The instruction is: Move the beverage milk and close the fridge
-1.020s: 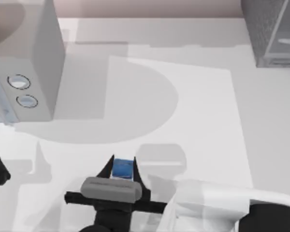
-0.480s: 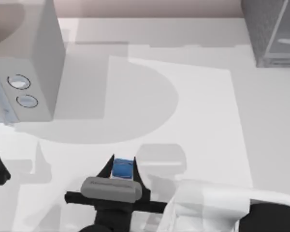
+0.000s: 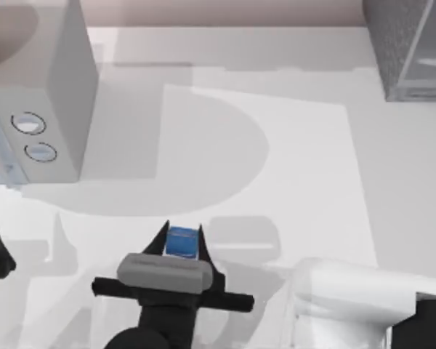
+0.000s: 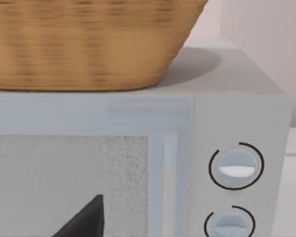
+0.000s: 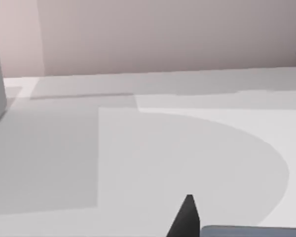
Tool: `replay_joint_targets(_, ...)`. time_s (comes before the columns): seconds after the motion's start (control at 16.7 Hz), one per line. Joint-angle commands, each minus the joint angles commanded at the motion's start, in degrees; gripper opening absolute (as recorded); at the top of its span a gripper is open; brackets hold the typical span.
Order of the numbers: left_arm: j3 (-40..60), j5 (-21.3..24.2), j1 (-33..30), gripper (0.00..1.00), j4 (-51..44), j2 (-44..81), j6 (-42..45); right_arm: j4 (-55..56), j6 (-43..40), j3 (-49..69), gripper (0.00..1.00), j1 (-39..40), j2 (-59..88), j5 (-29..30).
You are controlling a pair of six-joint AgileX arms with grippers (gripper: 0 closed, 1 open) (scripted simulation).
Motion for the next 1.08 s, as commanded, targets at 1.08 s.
replay_joint_targets(1.08, 0.0, 0.0, 0.0, 1.00, 0.0, 0.0, 0.0, -1.8, -2.4, -18.6, 0.00, -35.9, -24.9, -39.9)
